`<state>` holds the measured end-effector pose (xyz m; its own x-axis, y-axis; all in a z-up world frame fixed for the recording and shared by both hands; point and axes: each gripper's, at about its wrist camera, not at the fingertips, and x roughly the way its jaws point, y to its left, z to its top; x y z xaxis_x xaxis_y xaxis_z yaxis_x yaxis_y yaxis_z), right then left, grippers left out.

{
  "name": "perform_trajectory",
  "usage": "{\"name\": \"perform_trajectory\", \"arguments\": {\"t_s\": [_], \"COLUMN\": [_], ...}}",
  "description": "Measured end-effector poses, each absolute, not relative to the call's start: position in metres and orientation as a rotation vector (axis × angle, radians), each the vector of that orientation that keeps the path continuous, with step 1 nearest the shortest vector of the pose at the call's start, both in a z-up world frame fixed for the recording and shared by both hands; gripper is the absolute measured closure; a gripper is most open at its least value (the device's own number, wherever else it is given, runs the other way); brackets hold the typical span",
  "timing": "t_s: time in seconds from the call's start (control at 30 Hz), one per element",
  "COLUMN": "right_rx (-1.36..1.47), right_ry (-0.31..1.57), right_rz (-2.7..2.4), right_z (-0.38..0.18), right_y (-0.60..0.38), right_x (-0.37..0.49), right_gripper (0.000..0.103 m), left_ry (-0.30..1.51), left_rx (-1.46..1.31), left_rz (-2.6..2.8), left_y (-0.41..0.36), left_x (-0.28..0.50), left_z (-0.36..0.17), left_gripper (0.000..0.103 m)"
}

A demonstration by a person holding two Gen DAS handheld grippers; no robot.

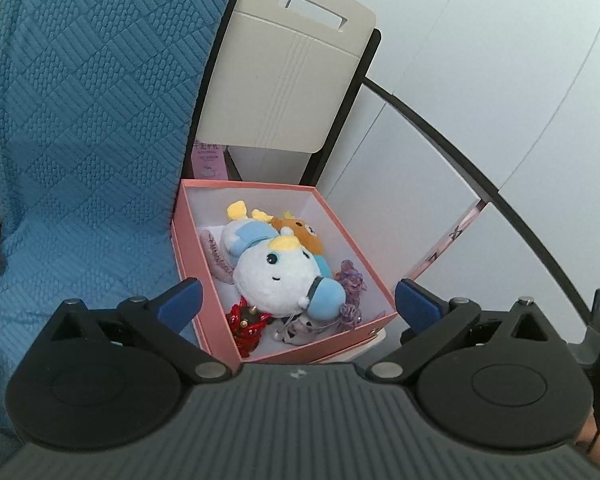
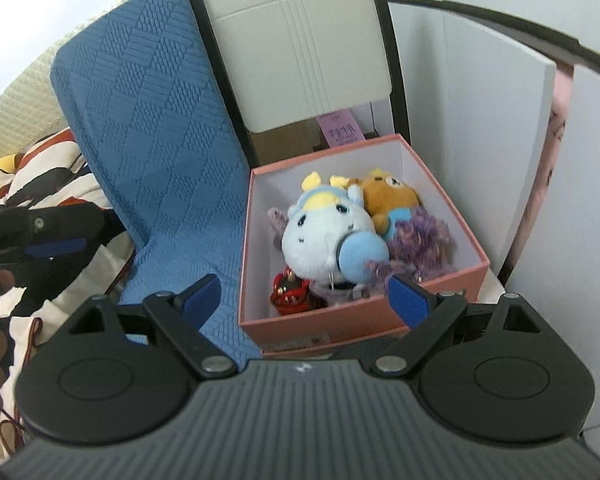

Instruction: Organize objects

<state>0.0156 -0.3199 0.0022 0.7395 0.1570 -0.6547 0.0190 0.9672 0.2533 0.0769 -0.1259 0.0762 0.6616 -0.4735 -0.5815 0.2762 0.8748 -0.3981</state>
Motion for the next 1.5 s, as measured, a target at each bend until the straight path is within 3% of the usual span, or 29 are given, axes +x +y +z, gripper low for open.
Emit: {"name": "perform_trajectory", "arguments": {"t_s": [1.5], "right_rx": [0.305], "right_ry": [0.821], "right_rz": [0.040], "right_z": [-0.031], "right_y": [-0.314], "right_x": [0.003], "right_gripper": [0.011], "left_ry": [0.779], "left_rx": [-0.295], "left_rz": [-0.459], "left_y": [-0.136], "left_x": [0.070], "left_z": [0.049], "left_gripper": [0.000]}}
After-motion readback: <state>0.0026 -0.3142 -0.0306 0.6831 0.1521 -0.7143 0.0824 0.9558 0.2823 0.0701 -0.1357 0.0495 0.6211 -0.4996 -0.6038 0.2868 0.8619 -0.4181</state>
